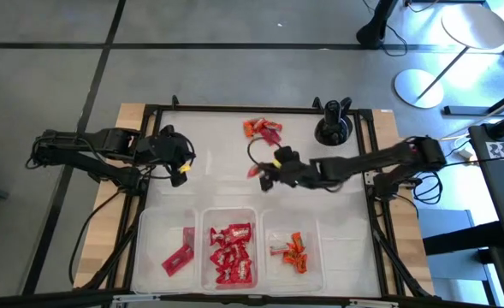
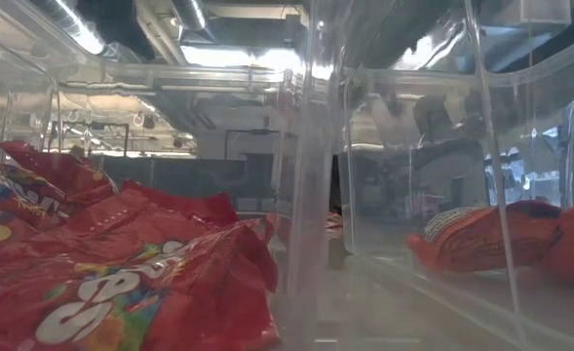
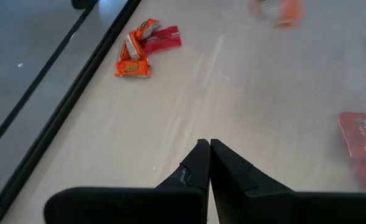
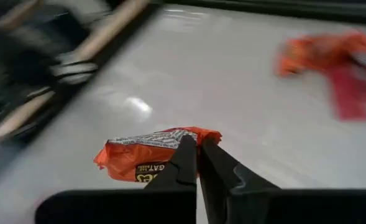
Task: Sort candy
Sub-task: Put the orange candy into the right transparent bin
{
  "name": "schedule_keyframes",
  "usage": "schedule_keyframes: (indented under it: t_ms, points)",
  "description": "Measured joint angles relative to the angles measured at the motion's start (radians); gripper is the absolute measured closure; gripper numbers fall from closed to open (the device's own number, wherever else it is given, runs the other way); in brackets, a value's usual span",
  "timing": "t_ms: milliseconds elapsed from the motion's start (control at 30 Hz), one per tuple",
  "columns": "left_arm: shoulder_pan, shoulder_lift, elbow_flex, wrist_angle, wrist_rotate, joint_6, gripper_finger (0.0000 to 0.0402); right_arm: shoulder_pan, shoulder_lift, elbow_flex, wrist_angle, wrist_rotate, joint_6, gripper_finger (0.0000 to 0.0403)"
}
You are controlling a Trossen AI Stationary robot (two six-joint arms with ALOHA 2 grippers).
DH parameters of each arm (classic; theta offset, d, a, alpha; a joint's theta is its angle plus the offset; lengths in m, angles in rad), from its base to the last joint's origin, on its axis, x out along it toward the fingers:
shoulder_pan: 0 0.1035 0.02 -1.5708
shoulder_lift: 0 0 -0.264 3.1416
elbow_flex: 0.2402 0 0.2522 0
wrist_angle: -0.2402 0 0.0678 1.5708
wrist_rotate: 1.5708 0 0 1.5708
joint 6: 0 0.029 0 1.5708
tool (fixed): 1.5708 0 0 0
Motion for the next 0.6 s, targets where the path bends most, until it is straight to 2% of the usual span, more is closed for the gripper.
schedule_keyframes:
  t_ms: [133,300,400,600]
  points:
    - [0.002,0.000,0.000,0.019,-0.001,0.060,0.0398,0.115,-0.053,0.060,-0.001,-0.062,-0.170,0.0401]
    - [0.009,0.000,0.000,0.022,0.000,0.141,0.0398,0.250,-0.060,0.165,-0.092,-0.223,-0.282,0.0401]
    - [0.025,0.000,0.000,0.037,0.000,0.169,0.0398,0.315,-0.060,0.211,-0.165,-0.315,-0.238,0.0401]
    - [0.059,0.000,0.000,0.092,0.000,0.235,0.0398,0.404,-0.057,0.231,-0.320,-0.449,-0.025,0.0401]
